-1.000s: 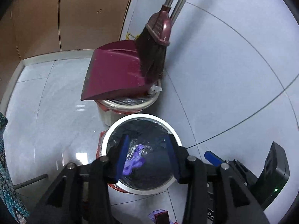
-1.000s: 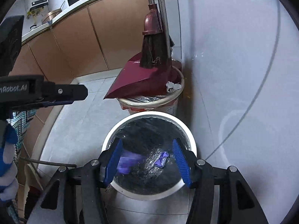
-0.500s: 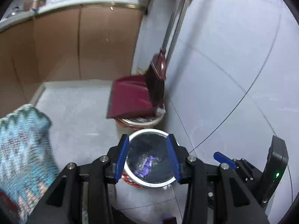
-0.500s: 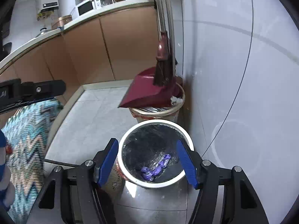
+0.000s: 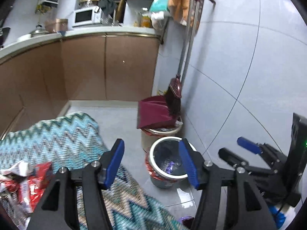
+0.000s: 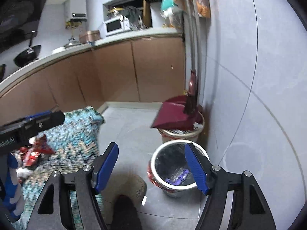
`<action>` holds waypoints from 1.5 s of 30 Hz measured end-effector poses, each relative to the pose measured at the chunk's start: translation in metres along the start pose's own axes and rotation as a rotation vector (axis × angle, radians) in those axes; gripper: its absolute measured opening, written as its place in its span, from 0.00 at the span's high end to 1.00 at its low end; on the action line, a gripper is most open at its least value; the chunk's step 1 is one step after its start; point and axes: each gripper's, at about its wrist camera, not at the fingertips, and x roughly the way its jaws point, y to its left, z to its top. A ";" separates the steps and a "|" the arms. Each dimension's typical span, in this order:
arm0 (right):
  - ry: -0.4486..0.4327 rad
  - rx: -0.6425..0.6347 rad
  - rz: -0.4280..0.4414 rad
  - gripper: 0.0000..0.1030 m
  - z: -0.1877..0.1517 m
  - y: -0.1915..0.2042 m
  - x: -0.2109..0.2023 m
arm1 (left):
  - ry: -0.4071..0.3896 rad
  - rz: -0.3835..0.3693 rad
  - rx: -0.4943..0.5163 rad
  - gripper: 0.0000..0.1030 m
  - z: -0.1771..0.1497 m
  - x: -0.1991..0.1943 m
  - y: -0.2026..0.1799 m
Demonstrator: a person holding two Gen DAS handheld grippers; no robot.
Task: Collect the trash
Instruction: 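Lift both tools away from the bin back toward the blanket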
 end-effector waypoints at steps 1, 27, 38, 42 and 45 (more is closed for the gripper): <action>-0.015 -0.012 0.010 0.33 0.003 0.009 -0.010 | -0.010 0.008 -0.004 0.44 -0.001 -0.009 0.003; -0.180 -0.194 0.192 0.17 -0.005 0.138 -0.134 | -0.191 0.228 -0.124 0.44 -0.099 -0.210 0.115; -0.176 -0.201 0.250 0.00 -0.004 0.159 -0.132 | -0.216 0.320 -0.139 0.44 -0.136 -0.247 0.170; -0.157 -0.201 0.261 0.00 -0.003 0.166 -0.122 | -0.202 0.354 -0.138 0.44 -0.147 -0.250 0.193; -0.139 -0.202 0.276 0.00 -0.001 0.173 -0.105 | -0.178 0.373 -0.153 0.44 -0.153 -0.245 0.211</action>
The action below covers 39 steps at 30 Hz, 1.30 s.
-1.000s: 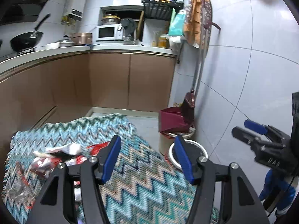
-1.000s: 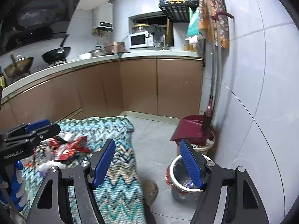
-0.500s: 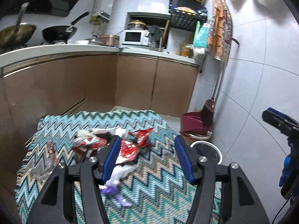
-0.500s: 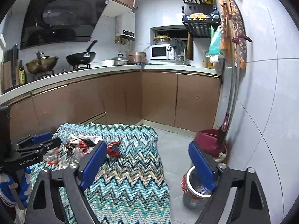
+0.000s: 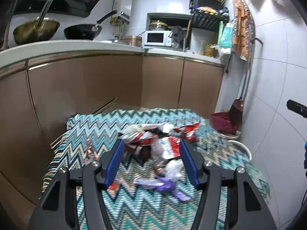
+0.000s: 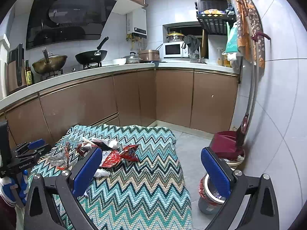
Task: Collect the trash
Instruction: 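Lift both tools away from the bin back toward the blanket, then grasp the crushed Budweiser can with the left gripper while the right gripper grasps a red chip bag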
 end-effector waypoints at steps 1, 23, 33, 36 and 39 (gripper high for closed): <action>0.006 0.001 0.004 0.00 0.000 0.000 0.005 | 0.009 0.006 -0.006 0.44 -0.002 0.004 0.006; 0.271 -0.032 0.192 0.00 -0.024 0.020 0.182 | 0.231 0.003 0.192 0.62 -0.005 0.147 0.028; 0.354 -0.005 0.261 0.00 -0.027 0.036 0.246 | 0.240 0.016 0.358 0.67 -0.004 0.172 0.021; 0.371 0.024 0.273 0.00 -0.027 0.038 0.266 | 0.252 0.005 0.381 0.72 -0.005 0.178 0.020; 0.386 0.034 0.272 0.03 -0.029 0.039 0.281 | 0.266 -0.017 0.383 0.75 -0.007 0.183 0.021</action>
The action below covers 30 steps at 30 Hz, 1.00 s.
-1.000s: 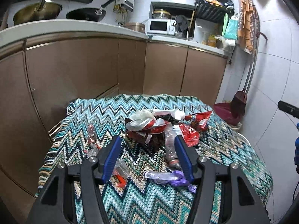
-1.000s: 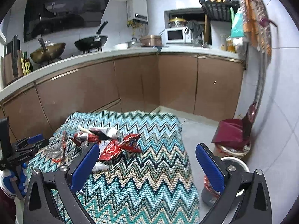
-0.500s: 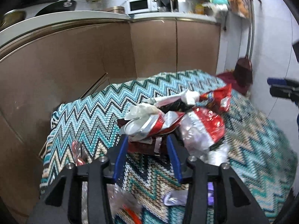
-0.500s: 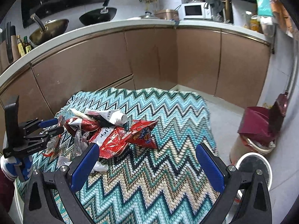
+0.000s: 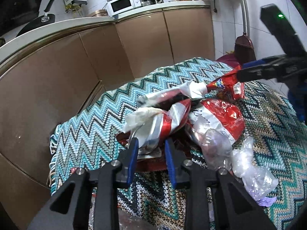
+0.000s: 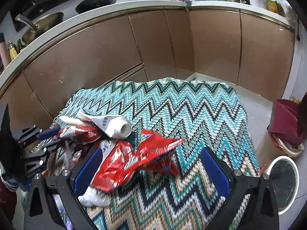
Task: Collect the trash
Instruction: 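Grasp the crushed Budweiser can with the left gripper while the right gripper grasps a red chip bag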
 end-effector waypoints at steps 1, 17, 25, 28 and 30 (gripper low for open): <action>0.008 0.004 0.000 0.04 0.001 -0.002 0.005 | 0.003 -0.007 -0.003 0.75 0.000 0.002 0.001; 0.056 -0.009 0.049 0.68 0.004 -0.011 0.040 | -0.006 -0.058 -0.155 0.89 0.000 0.010 0.012; -0.012 -0.012 0.055 0.71 -0.007 -0.008 0.005 | -0.055 -0.040 -0.206 0.89 -0.003 -0.014 0.019; -0.032 -0.019 0.057 0.71 -0.008 -0.005 -0.009 | -0.081 -0.039 -0.213 0.89 -0.002 -0.028 0.019; -0.047 -0.027 0.056 0.71 -0.011 0.000 -0.022 | -0.100 -0.039 -0.214 0.89 0.000 -0.039 0.018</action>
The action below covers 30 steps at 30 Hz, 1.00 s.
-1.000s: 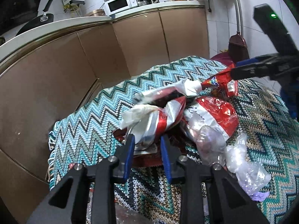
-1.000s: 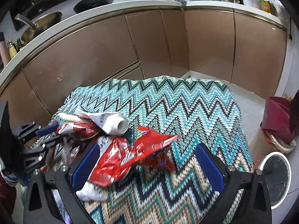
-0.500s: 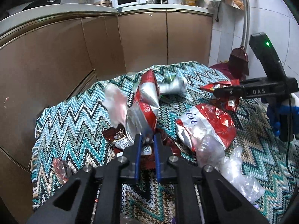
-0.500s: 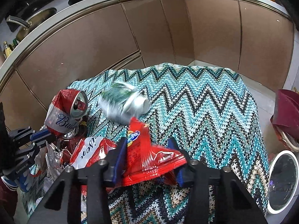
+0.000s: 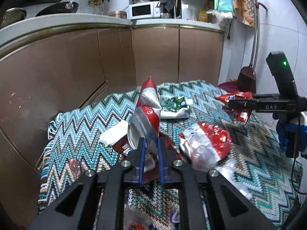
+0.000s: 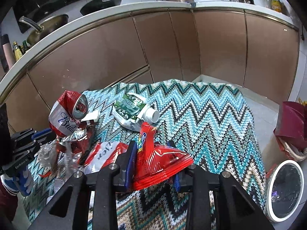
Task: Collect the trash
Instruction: 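Grasp the crushed Budweiser can with the left gripper while the right gripper grasps a red chip bag, then carry the can and red bag over the bin and open both grippers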
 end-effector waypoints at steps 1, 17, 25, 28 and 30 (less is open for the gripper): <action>-0.004 -0.001 0.000 0.71 0.000 0.002 -0.004 | -0.009 -0.001 0.001 0.89 0.001 -0.006 -0.001; -0.083 -0.038 -0.029 0.73 -0.022 0.032 -0.090 | -0.099 -0.020 0.005 0.90 -0.009 -0.087 -0.037; -0.121 -0.020 -0.051 0.73 -0.038 0.025 -0.125 | -0.123 -0.083 0.042 0.90 -0.006 -0.104 -0.073; -0.146 0.009 -0.076 0.73 -0.043 0.006 -0.142 | -0.132 -0.129 0.073 0.90 0.006 -0.102 -0.097; -0.161 0.033 -0.099 0.73 -0.047 -0.010 -0.154 | -0.139 -0.171 0.100 0.90 0.018 -0.097 -0.118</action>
